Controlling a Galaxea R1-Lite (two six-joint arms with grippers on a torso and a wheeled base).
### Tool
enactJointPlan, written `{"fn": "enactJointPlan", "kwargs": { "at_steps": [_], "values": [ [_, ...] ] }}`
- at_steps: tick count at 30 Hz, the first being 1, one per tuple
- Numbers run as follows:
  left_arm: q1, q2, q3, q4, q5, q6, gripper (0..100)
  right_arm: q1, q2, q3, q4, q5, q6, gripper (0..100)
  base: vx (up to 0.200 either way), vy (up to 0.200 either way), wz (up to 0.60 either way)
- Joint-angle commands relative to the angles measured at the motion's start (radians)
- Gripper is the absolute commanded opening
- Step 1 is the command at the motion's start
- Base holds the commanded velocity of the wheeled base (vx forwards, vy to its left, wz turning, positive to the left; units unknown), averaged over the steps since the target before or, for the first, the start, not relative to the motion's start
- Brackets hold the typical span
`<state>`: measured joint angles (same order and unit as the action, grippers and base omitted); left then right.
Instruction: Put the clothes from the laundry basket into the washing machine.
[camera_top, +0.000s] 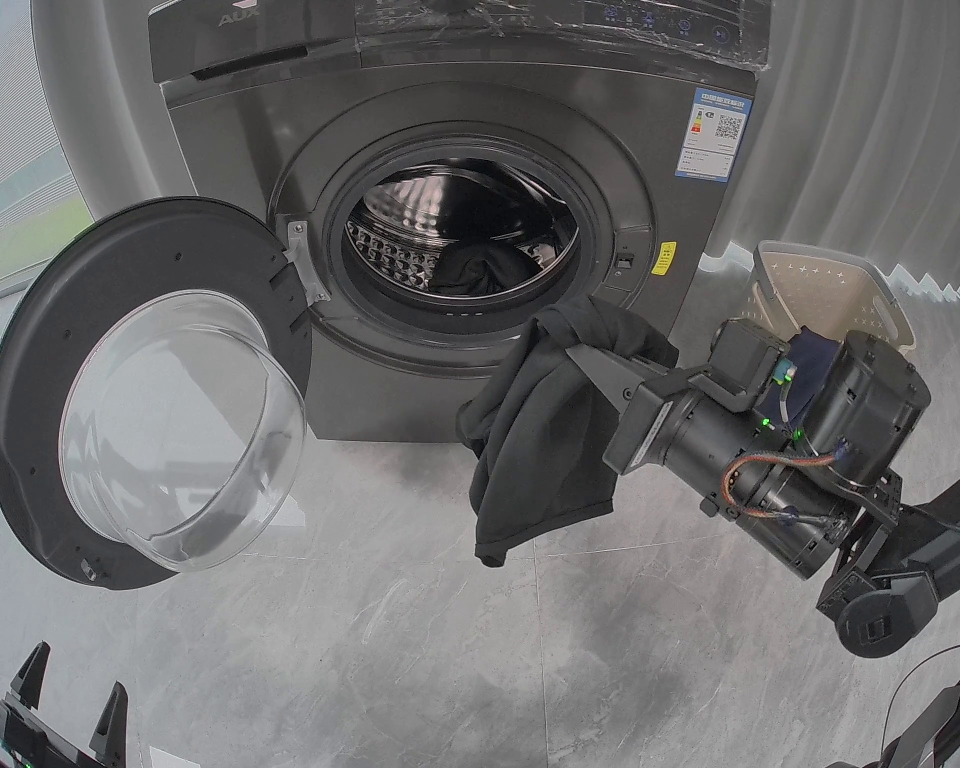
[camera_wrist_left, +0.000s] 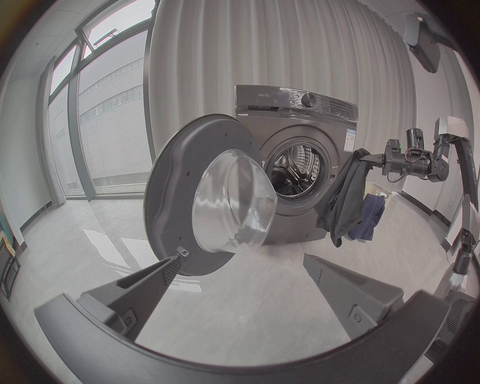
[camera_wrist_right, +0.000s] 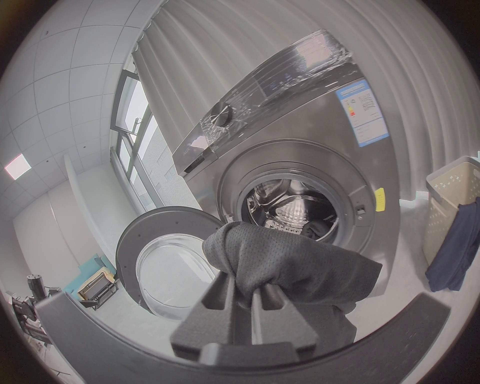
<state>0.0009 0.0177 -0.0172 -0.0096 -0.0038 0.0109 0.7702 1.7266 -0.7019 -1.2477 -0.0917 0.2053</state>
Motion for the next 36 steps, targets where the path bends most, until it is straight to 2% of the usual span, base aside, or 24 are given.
{"fn": "enactJointPlan", "kwargs": {
  "at_steps": [1,2,3,7,10,11,12,13,14,15,17,18,22,24,30,34,36],
  "values": [
    [0.002,-0.015,-0.018,-0.043,-0.018,-0.015,100,0.001,0.021,-0.050,-0.001,-0.002,0.000,0,0.000,0.000,0.00],
    [-0.001,-0.013,-0.069,-0.061,-0.042,-0.028,100,0.003,0.021,-0.060,-0.001,-0.006,0.000,0,0.000,0.000,0.00],
    [-0.002,0.002,-0.113,-0.069,-0.088,-0.045,100,0.003,0.024,-0.073,0.001,-0.014,0.002,0,0.000,0.000,0.00],
    [0.007,0.128,-0.124,-0.007,-0.301,-0.040,100,0.006,0.042,-0.105,-0.001,-0.026,0.023,0,0.000,0.000,0.00],
    [0.001,0.263,-0.115,-0.027,-0.423,-0.034,100,0.012,0.060,-0.119,-0.016,-0.031,0.032,0,0.000,0.000,0.00],
    [-0.001,0.269,-0.115,-0.029,-0.429,-0.035,100,0.012,0.062,-0.119,-0.018,-0.031,0.032,0,0.000,0.000,0.00],
    [-0.012,0.335,-0.118,-0.061,-0.482,-0.029,100,0.012,0.070,-0.117,-0.030,-0.029,0.032,0,0.000,0.000,0.00],
    [-0.019,0.383,-0.122,-0.079,-0.513,-0.020,100,0.012,0.077,-0.117,-0.032,-0.029,0.034,0,0.000,0.000,0.00],
    [-0.022,0.398,-0.122,-0.084,-0.521,-0.017,100,0.012,0.079,-0.117,-0.033,-0.028,0.034,0,0.000,0.000,0.00],
    [-0.039,0.493,-0.124,-0.119,-0.541,0.000,100,0.012,0.093,-0.123,-0.035,-0.026,0.034,0,0.000,0.000,0.00],
    [-0.047,0.553,-0.124,-0.156,-0.547,0.011,100,0.012,0.103,-0.130,-0.035,-0.026,0.036,0,0.000,0.000,0.00],
    [-0.067,0.659,-0.124,-0.250,-0.550,0.018,100,0.015,0.119,-0.156,-0.039,-0.028,0.046,0,0.000,0.000,0.00],
    [-0.121,0.828,-0.133,-0.412,-0.545,0.018,100,0.037,0.128,-0.208,-0.038,-0.028,0.051,0,0.000,0.000,0.00],
    [-0.157,0.901,-0.148,-0.460,-0.542,0.017,100,0.043,0.128,-0.225,-0.033,-0.026,0.049,0,0.000,0.000,0.00],
    [-0.252,1.068,-0.201,-0.498,-0.536,0.009,100,0.046,0.130,-0.234,-0.033,-0.025,0.049,0,0.000,0.000,0.00],
    [-0.320,1.179,-0.254,-0.521,-0.493,0.001,100,0.046,0.128,-0.231,-0.033,-0.026,0.049,0,0.000,0.000,0.00],
    [-0.332,1.206,-0.263,-0.538,-0.479,-0.003,100,0.046,0.128,-0.228,-0.032,-0.026,0.049,0,0.000,0.000,0.00]
  ]
}}
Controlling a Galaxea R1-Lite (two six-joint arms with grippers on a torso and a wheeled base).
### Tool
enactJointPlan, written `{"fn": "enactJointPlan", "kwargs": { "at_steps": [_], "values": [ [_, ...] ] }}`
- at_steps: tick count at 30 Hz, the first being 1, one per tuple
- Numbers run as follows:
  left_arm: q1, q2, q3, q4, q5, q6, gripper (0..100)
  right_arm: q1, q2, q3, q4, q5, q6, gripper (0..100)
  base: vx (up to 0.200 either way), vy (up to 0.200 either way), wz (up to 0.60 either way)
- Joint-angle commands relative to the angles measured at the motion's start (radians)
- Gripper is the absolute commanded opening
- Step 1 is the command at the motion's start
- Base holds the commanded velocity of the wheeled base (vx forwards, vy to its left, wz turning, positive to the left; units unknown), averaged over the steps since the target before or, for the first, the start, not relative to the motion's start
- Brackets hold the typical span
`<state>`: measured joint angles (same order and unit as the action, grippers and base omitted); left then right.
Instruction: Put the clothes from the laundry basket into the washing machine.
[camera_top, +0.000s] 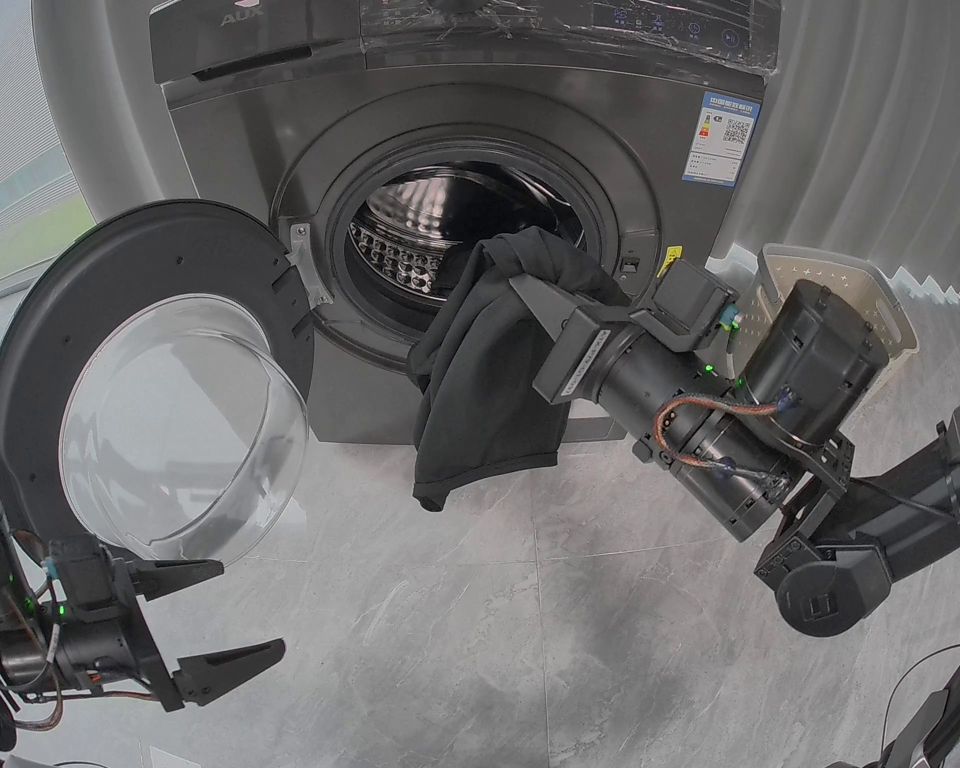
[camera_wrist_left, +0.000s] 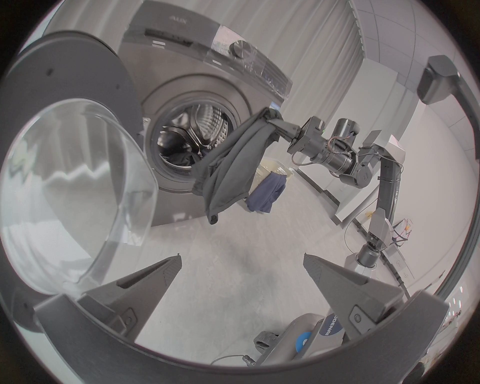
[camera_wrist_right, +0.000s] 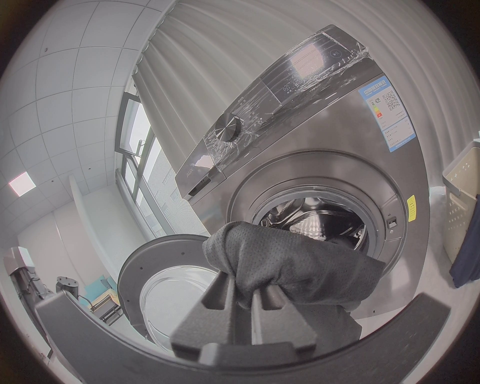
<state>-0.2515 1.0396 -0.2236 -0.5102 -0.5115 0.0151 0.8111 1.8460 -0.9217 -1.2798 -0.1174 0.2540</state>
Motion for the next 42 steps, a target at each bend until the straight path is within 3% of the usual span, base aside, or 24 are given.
{"fn": "enactJointPlan", "kwargs": {
  "at_steps": [1,10,15,31,42],
  "values": [
    [-0.095,0.240,-0.071,-0.079,0.053,-0.017,100,0.011,0.009,-0.005,-0.001,-0.002,0.002,0,0.000,0.000,0.00],
    [-0.137,0.485,-0.094,-0.318,0.074,-0.024,100,0.014,0.007,0.001,-0.003,-0.004,0.004,0,0.000,0.000,0.00],
    [-0.167,0.603,-0.111,-0.426,0.087,-0.050,100,0.016,0.002,0.024,-0.012,-0.004,0.004,0,0.000,0.000,0.00],
    [-0.203,0.817,-0.232,-0.518,0.117,-0.058,100,0.016,-0.016,0.037,-0.012,-0.005,0.004,0,0.000,0.000,0.00],
    [-0.203,0.965,-0.295,-0.685,0.146,-0.072,100,0.023,-0.017,0.043,-0.013,-0.005,0.004,0,0.000,0.000,0.00]
  ]
}}
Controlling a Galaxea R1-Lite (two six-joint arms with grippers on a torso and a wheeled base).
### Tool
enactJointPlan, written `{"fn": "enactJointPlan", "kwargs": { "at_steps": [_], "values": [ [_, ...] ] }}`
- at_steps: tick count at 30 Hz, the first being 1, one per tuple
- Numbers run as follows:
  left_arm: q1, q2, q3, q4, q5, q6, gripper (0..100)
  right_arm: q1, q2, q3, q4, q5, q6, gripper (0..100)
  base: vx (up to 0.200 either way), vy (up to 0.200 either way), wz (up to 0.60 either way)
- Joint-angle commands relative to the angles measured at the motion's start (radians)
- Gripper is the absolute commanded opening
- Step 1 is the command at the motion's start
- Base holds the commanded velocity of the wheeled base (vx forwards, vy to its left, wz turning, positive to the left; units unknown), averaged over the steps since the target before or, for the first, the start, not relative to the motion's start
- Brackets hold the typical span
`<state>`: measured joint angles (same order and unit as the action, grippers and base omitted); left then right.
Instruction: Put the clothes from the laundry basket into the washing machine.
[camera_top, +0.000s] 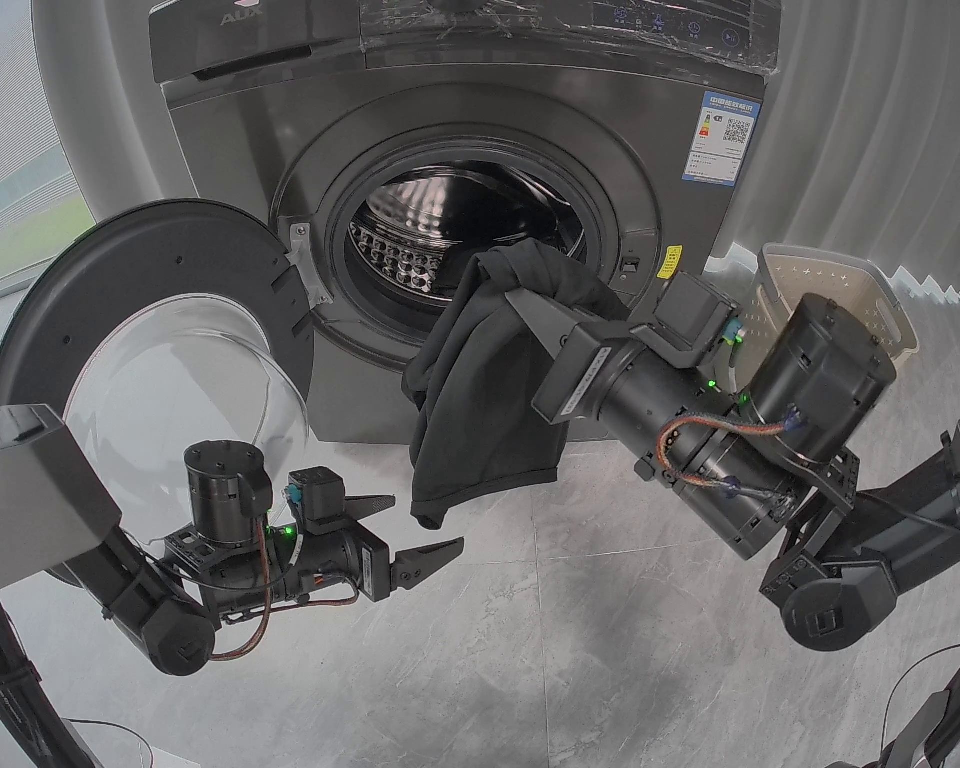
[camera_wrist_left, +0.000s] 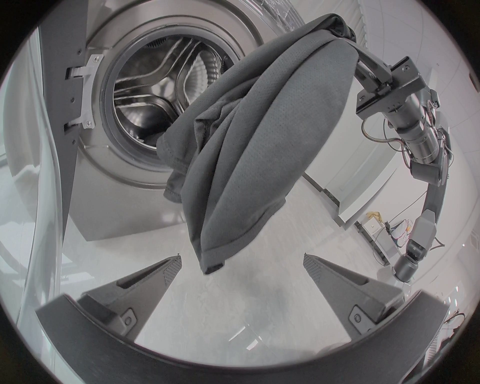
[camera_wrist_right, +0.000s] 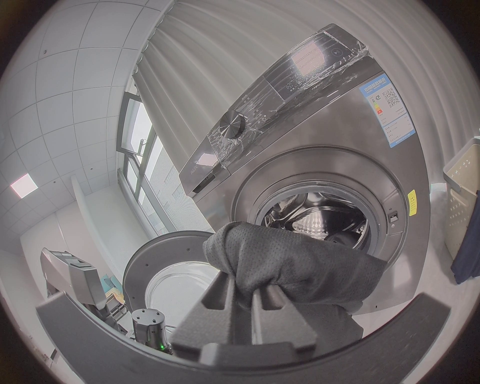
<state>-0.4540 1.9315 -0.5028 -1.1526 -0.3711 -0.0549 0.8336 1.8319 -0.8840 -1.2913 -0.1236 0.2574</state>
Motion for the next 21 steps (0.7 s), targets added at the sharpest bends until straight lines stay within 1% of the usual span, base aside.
{"fn": "enactJointPlan", "kwargs": {
  "at_steps": [1,4,12,18,21],
  "values": [
    [0.000,0.087,-0.022,-0.065,0.014,-0.003,100,0.001,-0.003,0.010,-0.002,0.001,0.000,0,0.000,0.000,0.00],
    [0.000,0.119,-0.034,-0.113,0.037,-0.005,100,0.001,-0.003,0.011,-0.002,0.001,0.000,0,0.000,0.000,0.00],
    [-0.008,0.132,-0.051,-0.122,0.041,-0.006,100,0.002,-0.002,0.011,-0.003,0.001,0.000,0,0.000,0.000,0.00],
    [-0.018,0.149,-0.079,-0.144,0.046,-0.019,100,0.002,-0.002,0.013,-0.006,0.001,0.000,0,0.000,0.000,0.00],
    [-0.026,0.158,-0.088,-0.162,0.064,-0.023,100,0.002,0.000,0.013,-0.006,0.001,0.000,0,0.000,0.000,0.00]
  ]
}}
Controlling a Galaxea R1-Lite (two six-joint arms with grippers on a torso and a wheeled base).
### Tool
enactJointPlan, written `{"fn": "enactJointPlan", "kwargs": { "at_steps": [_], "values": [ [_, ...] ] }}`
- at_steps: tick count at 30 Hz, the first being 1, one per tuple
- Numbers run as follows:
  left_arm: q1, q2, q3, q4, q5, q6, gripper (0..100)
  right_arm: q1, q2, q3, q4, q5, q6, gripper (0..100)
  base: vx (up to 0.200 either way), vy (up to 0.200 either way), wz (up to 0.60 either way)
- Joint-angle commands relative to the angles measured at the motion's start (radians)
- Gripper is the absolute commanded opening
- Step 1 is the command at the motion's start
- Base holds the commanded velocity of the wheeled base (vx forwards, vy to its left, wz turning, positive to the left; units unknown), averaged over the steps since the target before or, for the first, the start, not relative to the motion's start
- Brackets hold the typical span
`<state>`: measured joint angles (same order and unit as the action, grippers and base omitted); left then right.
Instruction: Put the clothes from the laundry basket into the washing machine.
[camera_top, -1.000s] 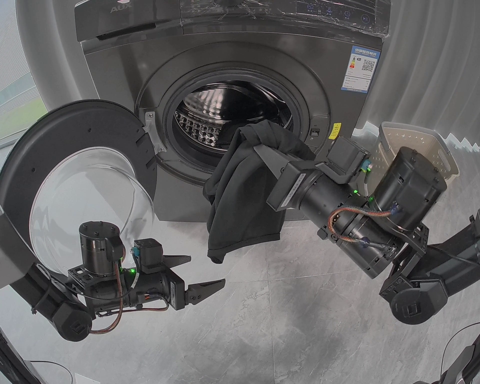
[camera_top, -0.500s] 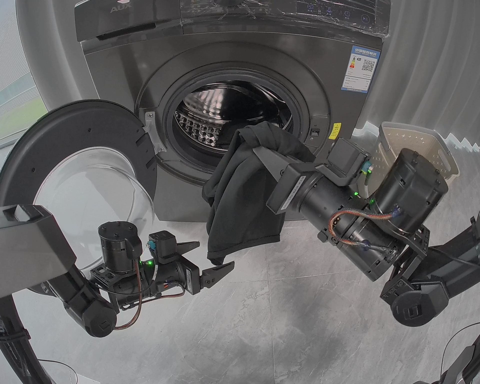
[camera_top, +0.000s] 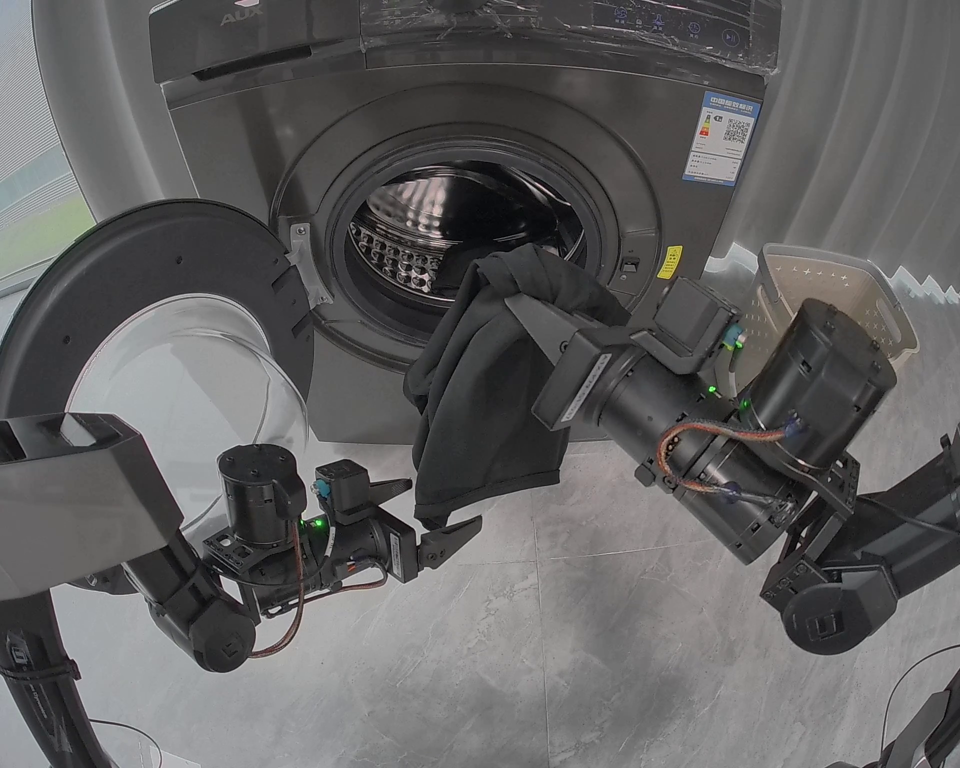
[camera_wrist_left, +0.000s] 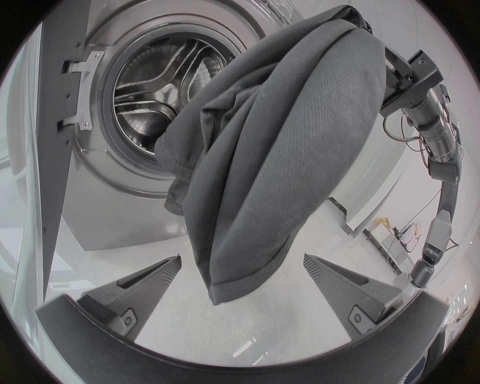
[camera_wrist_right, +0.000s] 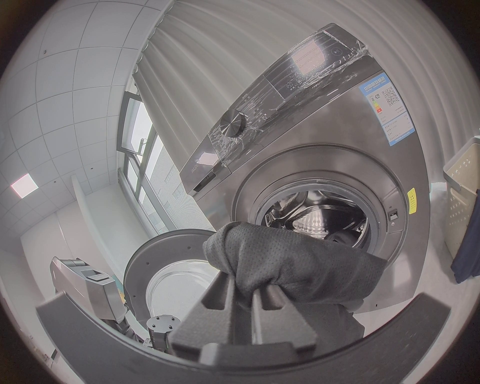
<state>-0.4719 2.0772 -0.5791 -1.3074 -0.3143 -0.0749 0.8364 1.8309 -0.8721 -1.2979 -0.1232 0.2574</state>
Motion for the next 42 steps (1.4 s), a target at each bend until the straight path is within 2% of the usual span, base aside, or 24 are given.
{"fn": "enactJointPlan", "kwargs": {
  "at_steps": [1,7,15,24,28,29,32,36,42],
  "values": [
    [-0.011,0.017,-0.013,-0.015,0.011,-0.005,0,0.000,0.001,0.001,0.000,-0.003,0.000,0,0.000,0.000,0.00],
    [-0.030,0.020,-0.008,-0.033,0.012,-0.005,0,0.000,0.001,0.001,-0.001,0.000,0.000,0,0.000,0.000,0.00],
    [-0.077,0.000,0.030,-0.084,0.027,-0.020,0,-0.002,0.001,0.010,-0.001,0.000,0.000,0,0.000,0.000,0.00],
    [-0.126,-0.152,0.282,-0.243,0.030,-0.022,0,-0.026,0.001,0.088,0.000,-0.006,-0.010,0,0.000,0.000,0.00],
    [-0.140,-0.223,0.346,-0.245,0.029,-0.023,0,-0.028,0.001,0.119,0.006,-0.006,-0.017,0,0.000,0.000,0.00],
    [-0.143,-0.233,0.352,-0.245,0.027,-0.026,0,-0.028,0.001,0.124,0.006,-0.006,-0.021,100,0.000,0.000,0.00],
    [-0.152,-0.281,0.355,-0.245,0.029,-0.032,0,-0.026,0.001,0.160,0.014,-0.004,-0.029,100,0.000,0.000,0.00],
    [-0.155,-0.359,0.332,-0.245,0.034,-0.062,0,-0.026,0.007,0.242,0.005,0.002,-0.055,100,0.000,0.000,0.00],
    [-0.143,-0.399,0.285,-0.246,0.035,-0.077,0,-0.049,0.007,0.301,0.008,0.007,-0.087,100,0.000,0.000,0.00]
  ]
}}
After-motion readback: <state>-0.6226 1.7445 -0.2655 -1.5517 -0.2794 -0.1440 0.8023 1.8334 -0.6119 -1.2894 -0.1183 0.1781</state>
